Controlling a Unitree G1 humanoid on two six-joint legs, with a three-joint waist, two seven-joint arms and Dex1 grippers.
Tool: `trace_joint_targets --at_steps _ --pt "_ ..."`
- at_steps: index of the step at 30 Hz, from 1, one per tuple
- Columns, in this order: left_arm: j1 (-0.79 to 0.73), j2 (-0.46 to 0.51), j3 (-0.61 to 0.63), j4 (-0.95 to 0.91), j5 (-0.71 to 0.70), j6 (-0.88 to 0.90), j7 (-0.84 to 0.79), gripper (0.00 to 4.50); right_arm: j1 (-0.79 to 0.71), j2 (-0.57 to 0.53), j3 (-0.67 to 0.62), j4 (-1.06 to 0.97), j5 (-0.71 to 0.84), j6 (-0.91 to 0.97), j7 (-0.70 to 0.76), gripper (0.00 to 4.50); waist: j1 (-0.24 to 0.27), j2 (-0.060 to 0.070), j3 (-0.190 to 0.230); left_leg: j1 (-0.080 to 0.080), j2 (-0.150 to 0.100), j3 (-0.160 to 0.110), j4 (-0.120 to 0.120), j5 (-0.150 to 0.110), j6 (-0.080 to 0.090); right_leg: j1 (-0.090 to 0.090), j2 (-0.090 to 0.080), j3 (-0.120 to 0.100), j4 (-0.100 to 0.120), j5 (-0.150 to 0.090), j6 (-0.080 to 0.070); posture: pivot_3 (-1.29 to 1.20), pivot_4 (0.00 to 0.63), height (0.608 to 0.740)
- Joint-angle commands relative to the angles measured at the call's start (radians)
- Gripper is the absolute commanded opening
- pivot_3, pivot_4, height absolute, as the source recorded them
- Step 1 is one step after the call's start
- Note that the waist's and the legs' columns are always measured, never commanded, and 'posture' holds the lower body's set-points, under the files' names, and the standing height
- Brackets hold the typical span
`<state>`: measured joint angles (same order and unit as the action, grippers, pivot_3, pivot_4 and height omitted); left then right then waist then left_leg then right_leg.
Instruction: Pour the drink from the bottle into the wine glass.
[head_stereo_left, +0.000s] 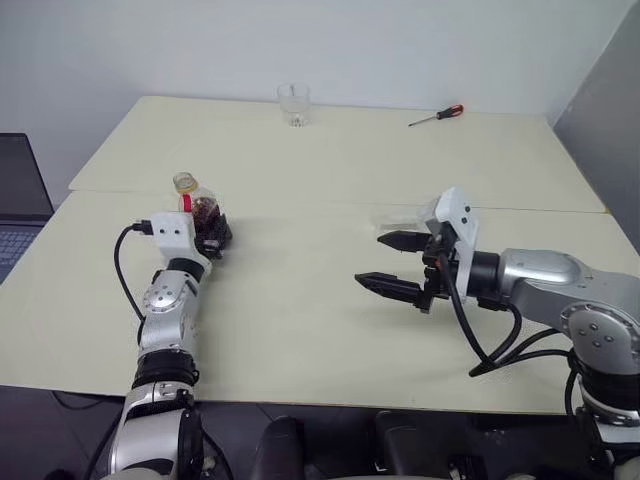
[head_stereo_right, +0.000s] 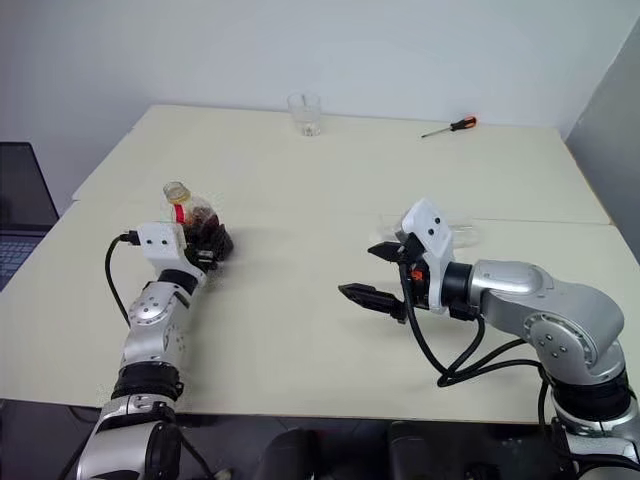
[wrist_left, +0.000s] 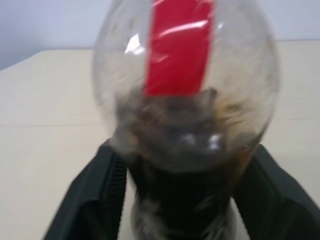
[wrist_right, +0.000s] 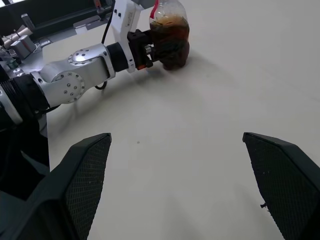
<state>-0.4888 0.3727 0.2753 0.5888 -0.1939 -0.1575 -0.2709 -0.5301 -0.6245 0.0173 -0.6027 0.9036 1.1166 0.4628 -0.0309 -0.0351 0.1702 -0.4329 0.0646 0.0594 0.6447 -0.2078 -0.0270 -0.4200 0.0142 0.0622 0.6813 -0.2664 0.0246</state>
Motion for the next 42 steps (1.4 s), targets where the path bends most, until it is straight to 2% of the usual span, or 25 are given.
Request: trace_joint_targets --at_steps 1,5,13,18,23,25,28,30,32,34,37,42 --pt "0.015 0.005 0.016 -0.061 -0.013 0.011 0.011 4.43 -0.024 -0.002 -0.002 -0.009 -0.005 -0.028 0.025 4.50 0.000 0.000 0.000 0.000 0.000 0.000 0.000 0.000 0.000 0.000 0.000 0.000 0.000 0.000 0.000 0.00 0.150 0.740" --pt "0.045 0.008 0.024 -0.117 -0.021 0.041 0.016 4.47 -0.026 -0.002 0.001 -0.003 -0.010 -0.031 0.040 4.50 0.000 0.000 0.000 0.000 0.000 0.000 0.000 0.000 0.000 0.000 0.000 0.000 0.000 0.000 0.000 0.00 0.150 0.740" --pt "0.178 0.005 0.033 -0.354 -0.053 0.145 0.027 4.47 -0.028 -0.003 0.013 0.033 -0.031 -0.049 0.084 4.50 -0.001 -0.001 0.000 0.000 0.001 0.000 0.000 0.000 0.000 0.000 0.000 0.000 0.000 0.001 -0.001 0.00 0.150 0.740" --pt "0.264 0.010 0.031 -0.529 -0.087 0.258 0.023 4.47 -0.042 0.004 0.048 0.080 -0.061 -0.086 0.136 4.50 -0.001 -0.001 -0.001 0.000 0.000 0.000 0.000 0.000 0.000 0.000 0.000 0.001 0.000 0.000 -0.001 0.00 0.150 0.740" --pt "0.417 0.052 0.051 -0.749 -0.131 0.395 -0.013 4.47 -0.051 0.003 0.064 0.130 -0.097 -0.123 0.187 4.50 -0.004 -0.001 -0.001 0.000 0.001 0.000 0.000 0.000 0.000 0.000 0.000 0.001 0.000 0.000 -0.001 0.00 0.150 0.740" --pt "0.495 0.067 0.092 -0.846 -0.196 0.464 -0.032 4.47 -0.050 0.005 0.060 0.144 -0.104 -0.131 0.200 4.50 -0.006 -0.001 -0.001 0.000 0.001 0.000 -0.001 0.000 0.000 -0.001 0.000 0.001 0.000 0.000 -0.001 0.00 0.150 0.740" --pt "0.629 0.136 0.126 -1.019 -0.359 0.600 -0.156 4.47 -0.043 0.033 0.016 0.178 -0.090 -0.133 0.177 4.50 -0.008 -0.003 0.000 0.000 0.002 0.000 -0.001 0.000 0.000 -0.001 0.000 0.001 0.000 0.000 0.000 0.00 0.150 0.740" --pt "0.650 0.200 0.113 -1.081 -0.445 0.684 -0.226 4.47 -0.036 0.074 -0.027 0.202 -0.058 -0.107 0.133 4.50 -0.005 -0.003 0.000 0.001 0.002 0.000 -0.001 0.000 0.000 -0.001 0.000 0.002 0.000 -0.001 -0.001 0.00 0.150 0.740" --pt "0.591 0.263 0.062 -1.096 -0.458 0.733 -0.266 4.47 -0.025 0.131 -0.076 0.210 -0.008 -0.060 0.064 4.50 0.005 -0.003 -0.001 0.000 0.001 -0.001 0.000 0.000 0.000 0.000 -0.001 0.000 0.000 -0.003 0.001 0.00 0.150 0.740" --pt "0.498 0.308 -0.027 -1.090 -0.417 0.750 -0.296 4.47 -0.027 0.206 -0.136 0.233 0.034 0.006 -0.064 4.50 0.008 -0.003 -0.001 0.000 0.000 -0.001 0.000 0.000 0.000 0.001 -0.001 -0.001 0.000 -0.004 0.000 0.00 0.150 0.740" --pt "0.358 0.337 -0.165 -1.057 -0.347 0.754 -0.334 4.47 -0.031 0.332 -0.237 0.253 0.096 0.118 -0.298 4.50 0.004 -0.004 -0.001 0.001 0.000 -0.001 0.000 0.000 0.000 0.001 -0.001 0.000 0.000 -0.002 -0.002 0.00 0.150 0.740" --pt "0.238 0.339 -0.311 -1.011 -0.282 0.743 -0.411 4.47 -0.015 0.534 -0.370 0.213 0.202 0.216 -0.640 4.50 -0.013 -0.004 -0.001 0.000 0.000 0.001 -0.002 0.000 0.000 -0.002 0.000 0.003 0.000 -0.001 -0.003 0.00 0.150 0.740"
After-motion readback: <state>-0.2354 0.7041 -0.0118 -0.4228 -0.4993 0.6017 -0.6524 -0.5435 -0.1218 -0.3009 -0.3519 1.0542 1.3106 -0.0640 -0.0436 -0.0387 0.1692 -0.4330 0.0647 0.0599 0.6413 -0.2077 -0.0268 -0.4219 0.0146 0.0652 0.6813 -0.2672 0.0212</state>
